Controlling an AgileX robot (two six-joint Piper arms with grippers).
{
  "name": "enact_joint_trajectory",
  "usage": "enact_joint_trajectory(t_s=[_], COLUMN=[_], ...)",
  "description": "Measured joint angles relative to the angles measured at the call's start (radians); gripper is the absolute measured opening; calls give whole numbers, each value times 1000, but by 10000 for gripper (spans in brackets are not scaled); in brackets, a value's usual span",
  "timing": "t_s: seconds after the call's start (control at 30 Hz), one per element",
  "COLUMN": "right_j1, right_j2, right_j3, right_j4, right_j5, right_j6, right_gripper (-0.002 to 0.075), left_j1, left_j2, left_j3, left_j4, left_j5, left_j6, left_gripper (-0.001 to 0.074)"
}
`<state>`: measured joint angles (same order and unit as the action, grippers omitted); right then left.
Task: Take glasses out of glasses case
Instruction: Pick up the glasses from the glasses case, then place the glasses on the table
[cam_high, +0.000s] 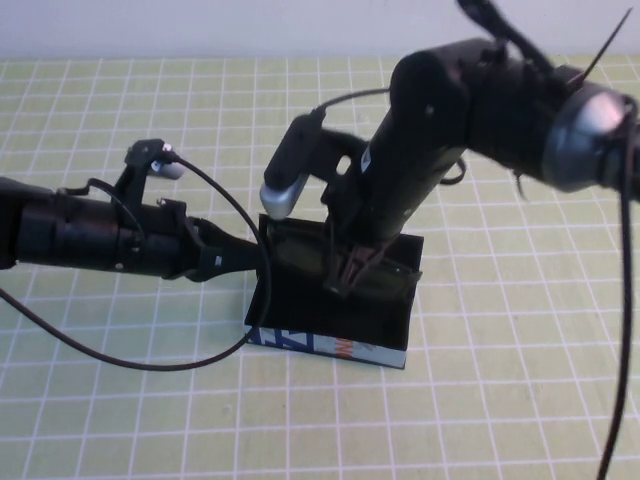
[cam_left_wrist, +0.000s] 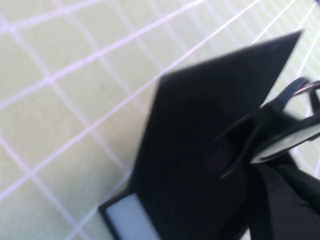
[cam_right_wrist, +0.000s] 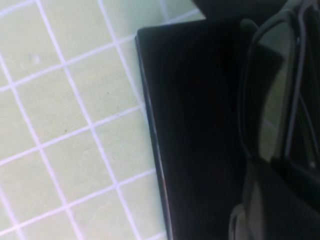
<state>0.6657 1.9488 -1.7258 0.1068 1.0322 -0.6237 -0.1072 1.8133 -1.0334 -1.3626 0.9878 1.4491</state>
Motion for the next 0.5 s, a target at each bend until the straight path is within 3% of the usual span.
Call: enact_joint_trajectory(t_s=[0.3, 0.5], right_j1=[-14, -140], right_j2=[-176, -306], right_j3=[0, 61], right_j4=[-61, -96], right_j5=[122, 146], right_j6=[213, 461], right_gripper=[5, 5], left_j1=[0, 0], left_j2=[-147, -207], left_j3=[0, 0], left_j4=[2, 31], left_j5=[11, 11], left_j6=[0, 0], left_gripper=[-4, -4])
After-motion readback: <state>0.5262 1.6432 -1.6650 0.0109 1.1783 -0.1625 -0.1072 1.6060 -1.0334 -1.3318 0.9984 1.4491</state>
